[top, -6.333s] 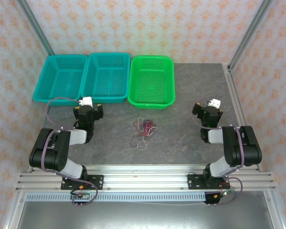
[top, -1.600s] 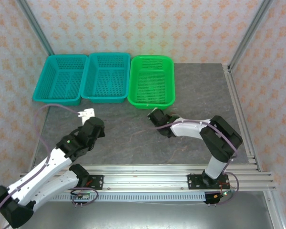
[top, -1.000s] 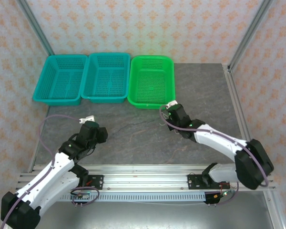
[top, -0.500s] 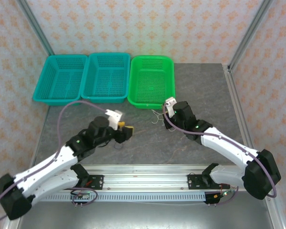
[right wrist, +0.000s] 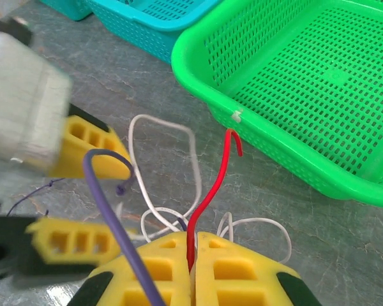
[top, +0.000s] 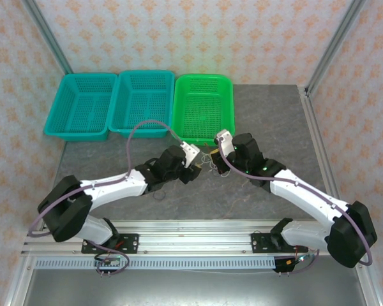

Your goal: Untangle the cables

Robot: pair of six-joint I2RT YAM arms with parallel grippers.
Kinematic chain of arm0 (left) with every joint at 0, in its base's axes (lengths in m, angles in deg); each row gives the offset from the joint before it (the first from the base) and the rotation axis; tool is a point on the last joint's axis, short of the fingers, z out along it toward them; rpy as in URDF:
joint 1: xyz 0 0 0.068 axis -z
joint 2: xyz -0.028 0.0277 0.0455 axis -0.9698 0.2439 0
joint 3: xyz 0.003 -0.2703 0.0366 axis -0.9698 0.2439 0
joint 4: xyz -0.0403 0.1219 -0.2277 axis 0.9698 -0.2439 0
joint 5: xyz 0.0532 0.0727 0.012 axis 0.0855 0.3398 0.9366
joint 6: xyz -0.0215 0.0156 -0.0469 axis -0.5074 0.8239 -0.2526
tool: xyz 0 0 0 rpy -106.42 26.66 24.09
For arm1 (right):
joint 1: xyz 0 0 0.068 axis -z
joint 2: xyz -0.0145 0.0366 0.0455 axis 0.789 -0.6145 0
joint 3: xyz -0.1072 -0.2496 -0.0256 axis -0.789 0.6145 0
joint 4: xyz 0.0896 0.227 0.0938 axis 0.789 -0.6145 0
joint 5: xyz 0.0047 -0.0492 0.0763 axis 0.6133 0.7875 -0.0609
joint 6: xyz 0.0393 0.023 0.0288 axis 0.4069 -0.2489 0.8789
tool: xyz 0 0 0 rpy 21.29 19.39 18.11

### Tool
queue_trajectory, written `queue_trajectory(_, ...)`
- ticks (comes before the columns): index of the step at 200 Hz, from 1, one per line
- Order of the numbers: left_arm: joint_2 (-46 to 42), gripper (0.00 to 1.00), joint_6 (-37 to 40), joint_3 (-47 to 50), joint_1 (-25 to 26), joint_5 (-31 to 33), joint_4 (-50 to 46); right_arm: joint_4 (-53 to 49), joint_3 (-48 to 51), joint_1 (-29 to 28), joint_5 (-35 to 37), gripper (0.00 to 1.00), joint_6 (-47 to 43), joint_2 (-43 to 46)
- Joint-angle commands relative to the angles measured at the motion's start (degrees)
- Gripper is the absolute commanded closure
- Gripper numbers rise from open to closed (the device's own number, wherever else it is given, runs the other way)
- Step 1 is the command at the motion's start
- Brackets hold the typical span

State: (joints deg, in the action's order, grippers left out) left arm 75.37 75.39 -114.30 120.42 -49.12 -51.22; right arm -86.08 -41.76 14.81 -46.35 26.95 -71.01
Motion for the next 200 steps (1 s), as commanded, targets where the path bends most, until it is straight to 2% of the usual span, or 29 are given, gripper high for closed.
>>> queue_trajectory(1,1.0,0.66,-0.6,-2.1,0.2,5.3,5.8,0.2,-1.2,-0.4,0.6,1.0,1.1,1.4)
queue_trajectory(24,0.1,0.82,-1.8,-0.6,0.2,8.3,5.5,-0.3,-0.7,-0.4,7.5,1.0,3.0,1.1)
queue_trajectory(38,-1.2,1.0,-2.7,0.4,0.2,12.5,3.5,-0.2,-0.2,-0.3,13.9,1.0,4.9,1.0)
queue_trajectory(61,-3.3,1.0,-4.6,0.6,0.2,21.9,-3.5,0.4,0.6,0.2,24.9,1.0,9.3,1.2)
queue_trajectory(87,-9.1,1.0,-6.9,4.4,-0.1,25.7,-4.2,-1.5,0.3,1.9,34.4,1.0,15.4,1.2)
queue_trajectory(102,-12.6,1.0,-9.0,6.0,-0.6,27.0,-5.5,-2.9,0.4,3.5,38.0,0.88,18.5,1.3)
queue_trajectory(114,-15.7,1.0,-11.2,7.0,-1.3,28.1,-7.0,-4.4,0.6,5.2,38.9,0.78,20.8,1.4)
queue_trajectory(124,-18.5,1.0,-13.2,7.9,-2.3,29.0,-8.9,-5.9,0.9,7.1,39.7,0.76,23.2,1.7)
queue_trajectory(158,-30.0,1.0,-20.8,11.5,-9.1,29.9,-16.9,-10.4,3.1,15.5,39.9,0.79,33.9,3.8)
queue_trajectory(200,-40.8,1.0,-24.4,14.0,-17.0,27.6,-23.5,-9.9,8.9,25.2,35.8,0.81,44.8,9.5)
